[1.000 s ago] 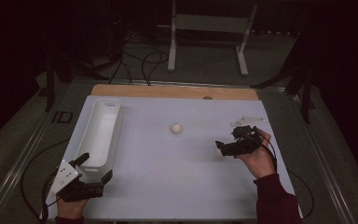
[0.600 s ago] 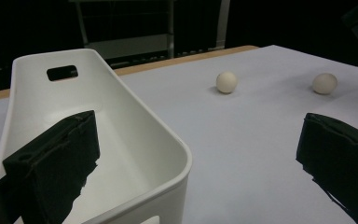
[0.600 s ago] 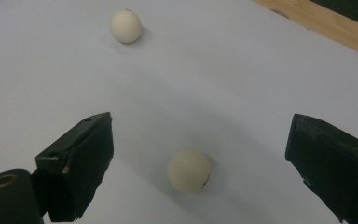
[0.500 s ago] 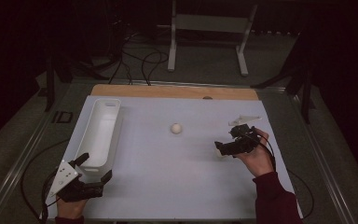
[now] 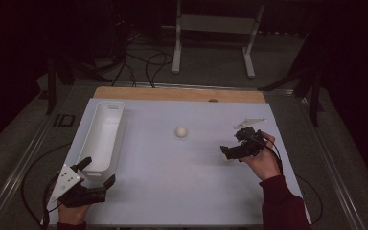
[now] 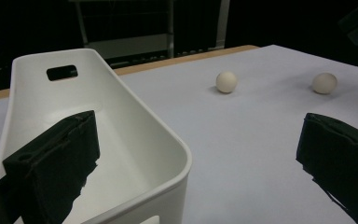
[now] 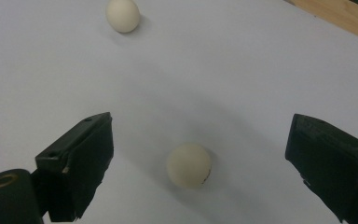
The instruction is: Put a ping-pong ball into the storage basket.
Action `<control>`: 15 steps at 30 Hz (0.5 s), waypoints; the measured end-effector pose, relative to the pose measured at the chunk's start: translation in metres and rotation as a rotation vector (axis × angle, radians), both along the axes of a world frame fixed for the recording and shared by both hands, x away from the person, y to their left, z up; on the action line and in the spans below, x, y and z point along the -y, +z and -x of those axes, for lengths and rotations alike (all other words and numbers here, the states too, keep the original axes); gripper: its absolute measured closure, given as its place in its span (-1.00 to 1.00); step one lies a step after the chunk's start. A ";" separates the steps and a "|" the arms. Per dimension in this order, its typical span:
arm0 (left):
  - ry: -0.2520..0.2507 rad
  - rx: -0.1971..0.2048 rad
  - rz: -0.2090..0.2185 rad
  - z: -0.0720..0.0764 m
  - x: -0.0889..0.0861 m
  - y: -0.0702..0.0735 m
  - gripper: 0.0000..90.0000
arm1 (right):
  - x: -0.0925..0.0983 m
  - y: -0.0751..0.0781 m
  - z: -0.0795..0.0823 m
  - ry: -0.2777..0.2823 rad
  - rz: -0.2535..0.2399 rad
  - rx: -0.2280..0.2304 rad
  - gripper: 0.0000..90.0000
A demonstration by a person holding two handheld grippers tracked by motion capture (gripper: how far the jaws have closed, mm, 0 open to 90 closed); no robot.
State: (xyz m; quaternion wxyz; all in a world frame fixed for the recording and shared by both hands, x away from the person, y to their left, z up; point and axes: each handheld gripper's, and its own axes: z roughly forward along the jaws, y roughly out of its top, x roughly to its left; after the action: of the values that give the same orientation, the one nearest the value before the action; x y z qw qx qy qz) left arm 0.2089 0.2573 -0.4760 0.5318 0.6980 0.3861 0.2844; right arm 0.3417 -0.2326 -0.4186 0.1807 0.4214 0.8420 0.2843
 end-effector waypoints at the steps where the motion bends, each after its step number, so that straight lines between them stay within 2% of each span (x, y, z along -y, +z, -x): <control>1: 0.000 0.000 0.000 0.000 0.000 0.000 -1.00 | 0.000 0.000 0.000 0.000 0.000 0.000 -0.84; 15: 0.000 -0.001 0.000 0.000 0.000 0.000 -1.00 | -0.005 -0.005 -0.004 0.006 0.029 -0.040 -0.84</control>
State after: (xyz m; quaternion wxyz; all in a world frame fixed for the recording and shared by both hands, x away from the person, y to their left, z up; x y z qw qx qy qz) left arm 0.2090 0.2572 -0.4760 0.5318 0.6981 0.3864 0.2839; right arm 0.3458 -0.2280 -0.4234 0.1689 0.4219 0.8507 0.2643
